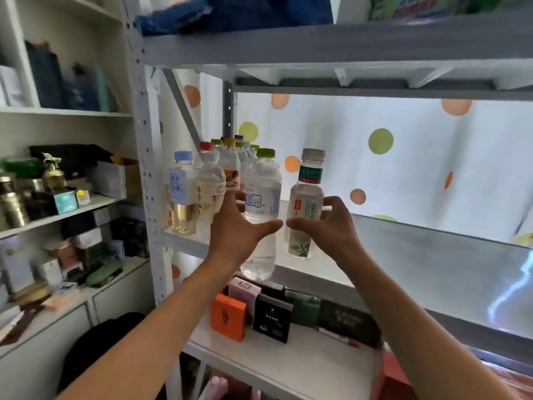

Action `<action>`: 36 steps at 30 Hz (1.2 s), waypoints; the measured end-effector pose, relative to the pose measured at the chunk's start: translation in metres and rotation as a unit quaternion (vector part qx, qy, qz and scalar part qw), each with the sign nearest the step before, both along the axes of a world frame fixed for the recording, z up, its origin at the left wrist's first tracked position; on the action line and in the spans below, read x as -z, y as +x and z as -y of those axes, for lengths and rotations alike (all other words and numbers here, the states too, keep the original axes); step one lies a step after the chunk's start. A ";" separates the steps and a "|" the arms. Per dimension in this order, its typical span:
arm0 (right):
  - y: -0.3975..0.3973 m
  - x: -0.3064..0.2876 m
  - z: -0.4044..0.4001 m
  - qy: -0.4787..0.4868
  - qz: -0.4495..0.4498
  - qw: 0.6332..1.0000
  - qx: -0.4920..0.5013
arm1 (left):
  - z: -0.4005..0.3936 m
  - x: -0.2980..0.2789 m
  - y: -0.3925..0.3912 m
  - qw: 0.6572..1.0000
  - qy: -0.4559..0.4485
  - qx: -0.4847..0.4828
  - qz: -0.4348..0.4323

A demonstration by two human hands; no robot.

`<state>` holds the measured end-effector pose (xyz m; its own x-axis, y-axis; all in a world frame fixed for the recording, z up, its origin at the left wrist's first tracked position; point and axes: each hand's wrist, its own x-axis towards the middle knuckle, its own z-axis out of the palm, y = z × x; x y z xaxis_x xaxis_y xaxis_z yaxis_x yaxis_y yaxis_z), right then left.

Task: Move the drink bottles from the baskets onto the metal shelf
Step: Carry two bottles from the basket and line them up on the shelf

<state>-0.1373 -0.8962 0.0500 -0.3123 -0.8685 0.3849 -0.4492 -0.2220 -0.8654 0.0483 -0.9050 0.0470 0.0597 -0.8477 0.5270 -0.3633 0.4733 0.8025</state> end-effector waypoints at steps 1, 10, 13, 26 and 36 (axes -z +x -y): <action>-0.010 -0.005 0.018 0.002 -0.005 1.000 -0.002 | 0.015 -0.003 -0.009 1.000 -0.003 -0.007 -0.002; -0.078 -0.041 0.173 0.020 -0.077 0.997 -0.006 | 0.162 -0.017 -0.072 0.998 0.016 -0.050 -0.040; -0.086 -0.041 0.212 0.019 -0.087 0.996 -0.016 | 0.200 -0.011 -0.083 0.998 0.015 -0.056 -0.014; -0.083 -0.011 0.324 0.104 -0.010 0.993 -0.048 | 0.281 0.011 -0.116 0.980 -0.017 -0.188 0.058; -0.064 0.008 0.348 0.123 -0.001 0.988 -0.097 | 0.290 0.013 -0.116 0.939 -0.027 -0.299 0.170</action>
